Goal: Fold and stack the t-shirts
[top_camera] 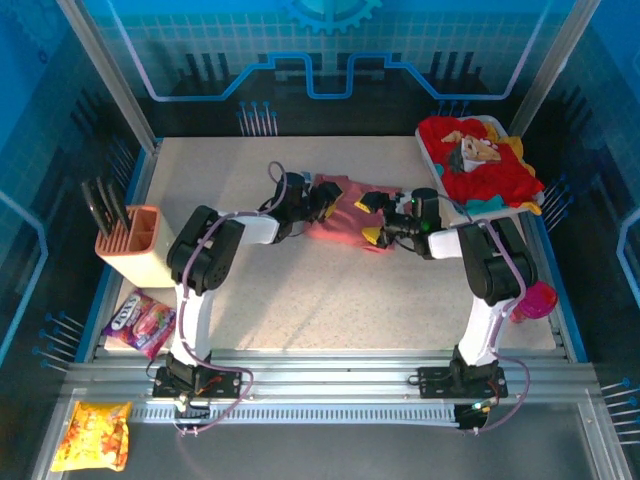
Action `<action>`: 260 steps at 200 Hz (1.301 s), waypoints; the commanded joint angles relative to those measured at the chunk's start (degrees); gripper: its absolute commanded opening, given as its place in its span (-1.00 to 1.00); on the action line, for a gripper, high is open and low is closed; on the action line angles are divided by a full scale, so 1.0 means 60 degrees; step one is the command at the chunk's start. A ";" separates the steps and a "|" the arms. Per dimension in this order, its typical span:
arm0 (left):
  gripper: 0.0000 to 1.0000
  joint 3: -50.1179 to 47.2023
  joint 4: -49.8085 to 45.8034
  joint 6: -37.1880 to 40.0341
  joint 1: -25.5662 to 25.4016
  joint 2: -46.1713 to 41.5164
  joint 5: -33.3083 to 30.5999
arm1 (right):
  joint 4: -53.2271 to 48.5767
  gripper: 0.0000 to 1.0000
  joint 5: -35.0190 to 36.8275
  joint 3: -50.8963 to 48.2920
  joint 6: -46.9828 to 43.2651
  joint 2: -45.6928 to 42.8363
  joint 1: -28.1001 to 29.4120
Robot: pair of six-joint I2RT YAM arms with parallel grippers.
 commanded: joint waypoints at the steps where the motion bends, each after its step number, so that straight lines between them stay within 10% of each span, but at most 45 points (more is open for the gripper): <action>1: 0.13 -0.0065 -0.0026 0.0101 0.0029 0.0269 -0.0050 | 0.0593 0.99 -0.0177 -0.0311 -0.0151 0.0271 -0.0323; 64: 0.16 0.0182 -0.0898 0.0787 0.0131 -0.0348 0.0252 | -0.0896 0.99 -0.0659 0.0656 -0.0837 -0.0421 -0.0406; 140: 0.61 0.3727 -0.8160 0.5886 0.0631 -0.1281 0.0139 | -0.8047 0.99 -0.1047 0.3378 -0.5085 -0.1816 -0.0512; 181: 0.61 0.6164 -1.1341 0.8478 0.1083 0.0100 0.0252 | -0.9045 0.99 -0.1184 0.3047 -0.5940 -0.2763 -0.0931; 260: 0.41 0.6845 -1.1366 0.9367 0.1273 0.1419 -0.0214 | -1.0714 0.99 -0.0742 0.2539 -0.7577 -0.3898 -0.1028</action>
